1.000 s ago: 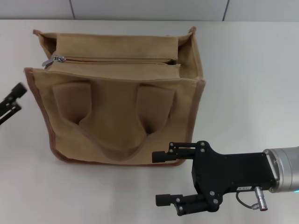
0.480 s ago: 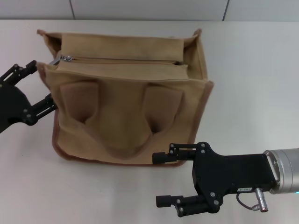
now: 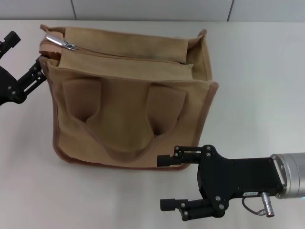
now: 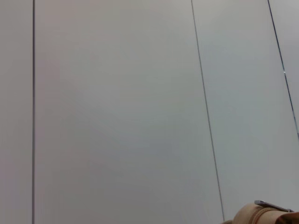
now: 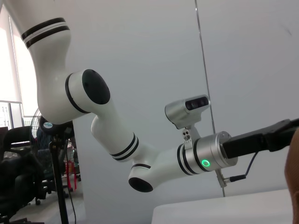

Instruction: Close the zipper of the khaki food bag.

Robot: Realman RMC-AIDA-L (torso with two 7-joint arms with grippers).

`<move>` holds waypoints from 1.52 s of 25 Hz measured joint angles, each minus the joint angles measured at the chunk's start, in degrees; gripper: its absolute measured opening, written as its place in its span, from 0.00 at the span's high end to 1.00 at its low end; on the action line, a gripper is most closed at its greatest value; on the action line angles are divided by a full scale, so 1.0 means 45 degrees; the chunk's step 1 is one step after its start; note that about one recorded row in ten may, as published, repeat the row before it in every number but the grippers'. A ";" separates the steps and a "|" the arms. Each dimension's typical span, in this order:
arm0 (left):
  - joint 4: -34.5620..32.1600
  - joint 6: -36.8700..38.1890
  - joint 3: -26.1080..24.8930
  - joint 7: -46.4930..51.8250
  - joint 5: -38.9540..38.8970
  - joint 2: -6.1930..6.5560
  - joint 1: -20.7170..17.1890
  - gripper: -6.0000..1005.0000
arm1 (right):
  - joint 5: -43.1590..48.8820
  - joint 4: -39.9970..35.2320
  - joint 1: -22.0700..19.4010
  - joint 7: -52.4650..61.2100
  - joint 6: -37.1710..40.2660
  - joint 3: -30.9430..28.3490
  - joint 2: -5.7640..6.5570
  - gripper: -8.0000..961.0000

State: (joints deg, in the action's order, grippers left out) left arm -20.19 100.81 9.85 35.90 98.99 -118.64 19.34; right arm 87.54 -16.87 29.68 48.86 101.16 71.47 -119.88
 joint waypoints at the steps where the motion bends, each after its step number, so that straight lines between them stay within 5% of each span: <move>1: 0.0002 0.0026 0.0001 0.0011 0.0000 0.0001 -0.0004 0.20 | 0.0000 0.0001 -0.0010 -0.0007 0.0000 -0.0004 0.0000 0.20; 33: 0.0195 -0.0388 0.1356 0.1824 -0.0985 0.0040 0.0126 0.21 | 0.0001 0.0000 0.0002 -0.0093 -0.0160 -0.0024 0.0000 0.20; 36: 0.0175 -0.0465 0.1610 0.2224 -0.0992 0.0045 0.0256 0.35 | 0.0001 0.0000 0.0007 -0.0096 -0.0159 -0.0024 0.0000 0.20; 38: 0.0163 -0.0460 0.1602 0.2314 -0.1037 0.0044 0.0242 0.54 | 0.0001 0.0000 0.0007 -0.0097 -0.0159 -0.0024 0.0000 0.20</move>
State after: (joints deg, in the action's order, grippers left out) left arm -19.45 98.74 17.06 46.31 94.33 -118.45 20.42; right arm 87.54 -16.88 29.71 48.43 100.45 71.36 -119.88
